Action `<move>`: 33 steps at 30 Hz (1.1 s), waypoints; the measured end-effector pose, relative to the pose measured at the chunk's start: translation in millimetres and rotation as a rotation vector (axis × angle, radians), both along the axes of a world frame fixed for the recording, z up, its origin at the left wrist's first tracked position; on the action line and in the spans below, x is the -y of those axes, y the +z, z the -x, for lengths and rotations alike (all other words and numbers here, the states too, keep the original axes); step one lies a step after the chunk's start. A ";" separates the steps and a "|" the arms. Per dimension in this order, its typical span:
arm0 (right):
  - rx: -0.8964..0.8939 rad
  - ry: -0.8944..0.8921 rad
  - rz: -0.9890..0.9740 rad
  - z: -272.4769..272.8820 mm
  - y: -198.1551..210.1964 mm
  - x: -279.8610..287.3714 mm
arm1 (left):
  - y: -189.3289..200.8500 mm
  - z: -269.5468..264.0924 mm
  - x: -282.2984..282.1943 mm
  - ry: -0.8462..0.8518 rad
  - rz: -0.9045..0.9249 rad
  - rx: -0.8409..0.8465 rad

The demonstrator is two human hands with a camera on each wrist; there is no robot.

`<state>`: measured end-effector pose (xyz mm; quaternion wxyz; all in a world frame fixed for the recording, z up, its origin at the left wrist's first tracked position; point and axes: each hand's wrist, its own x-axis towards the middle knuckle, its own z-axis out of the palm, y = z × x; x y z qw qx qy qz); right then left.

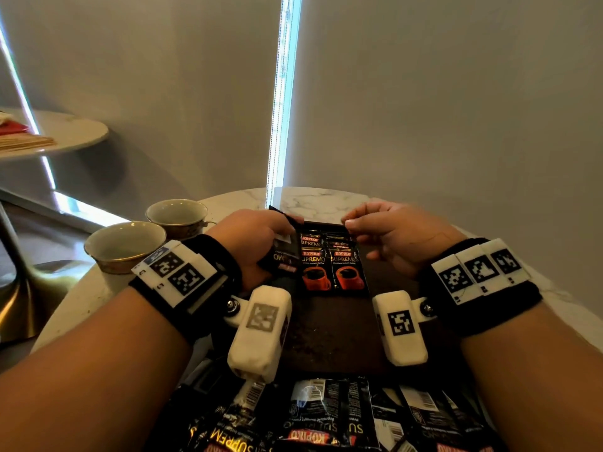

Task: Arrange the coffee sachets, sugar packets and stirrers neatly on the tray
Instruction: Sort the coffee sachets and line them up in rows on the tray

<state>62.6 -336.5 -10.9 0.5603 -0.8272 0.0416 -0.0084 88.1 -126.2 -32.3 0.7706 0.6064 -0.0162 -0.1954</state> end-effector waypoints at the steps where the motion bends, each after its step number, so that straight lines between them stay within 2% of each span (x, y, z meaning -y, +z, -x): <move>1: 0.037 0.046 -0.045 2.1 2.2 -1.8 | 0.4 -1.3 0.7 0.000 0.051 -0.024; 5: 0.131 0.187 -0.095 7.9 8.4 -7.9 | 4.3 -0.4 0.4 -0.072 0.119 -0.082; 8: 0.142 0.251 -0.033 12.3 10.1 -13.0 | 5.0 1.1 -1.2 -0.106 0.109 -0.089; 11: 0.129 0.314 -0.058 19.5 10.9 -19.0 | 2.1 -1.3 -3.8 -0.152 0.125 -0.091; 16: 0.131 0.343 0.112 22.6 13.1 -26.5 | 0.6 -3.2 -3.8 -0.162 0.165 -0.081; 28: 0.126 0.361 0.180 25.1 15.7 -32.2 | -4.0 -7.8 -4.2 -0.146 0.143 -0.126; 33: 0.207 0.403 0.135 28.1 18.0 -30.2 | -5.3 -8.5 -4.0 -0.118 0.086 -0.113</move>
